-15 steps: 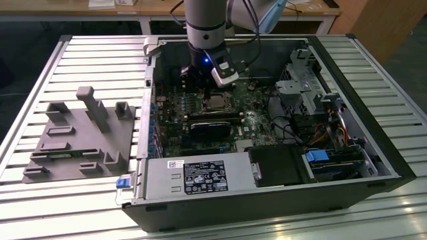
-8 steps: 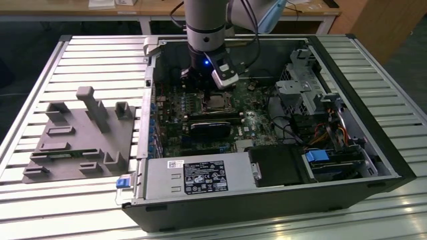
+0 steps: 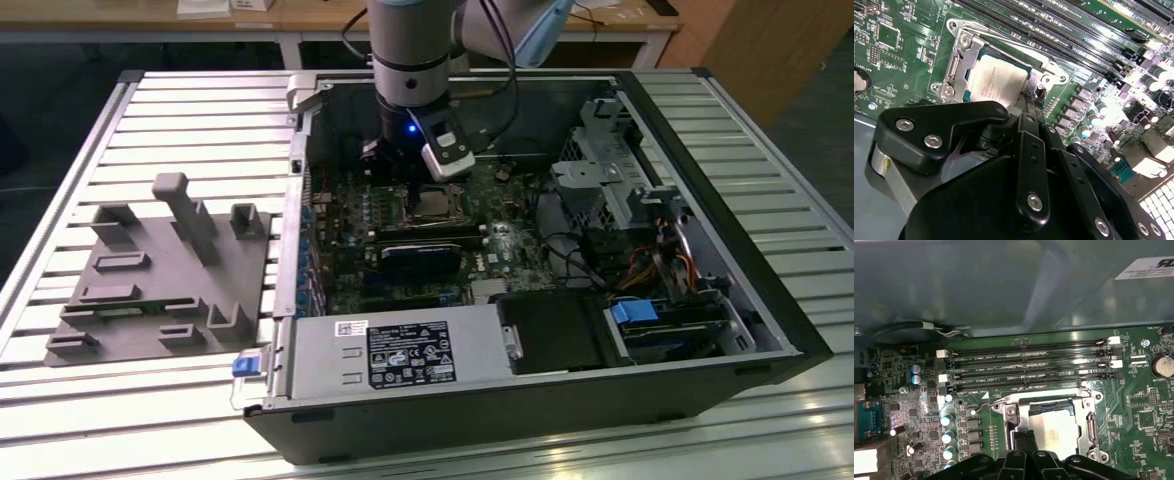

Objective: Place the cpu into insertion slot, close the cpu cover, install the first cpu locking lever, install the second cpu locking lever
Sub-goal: 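Close the cpu cover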

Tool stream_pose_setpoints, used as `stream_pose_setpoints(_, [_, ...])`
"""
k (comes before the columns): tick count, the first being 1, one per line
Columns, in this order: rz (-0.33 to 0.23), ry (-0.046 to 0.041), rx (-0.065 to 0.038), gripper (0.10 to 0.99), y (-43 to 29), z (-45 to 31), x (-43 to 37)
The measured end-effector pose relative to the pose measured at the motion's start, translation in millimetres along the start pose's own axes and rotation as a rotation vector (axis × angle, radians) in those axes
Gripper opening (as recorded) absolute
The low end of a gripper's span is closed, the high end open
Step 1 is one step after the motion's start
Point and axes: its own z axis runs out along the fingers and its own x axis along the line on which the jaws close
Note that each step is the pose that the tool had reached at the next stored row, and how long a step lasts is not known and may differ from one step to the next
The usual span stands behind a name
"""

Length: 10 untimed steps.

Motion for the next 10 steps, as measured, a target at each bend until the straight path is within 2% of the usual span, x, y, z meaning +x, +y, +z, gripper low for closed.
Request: stream_pose_setpoints(10, [0.000,0.0000,0.000,0.106,-0.1,5.2,2.8])
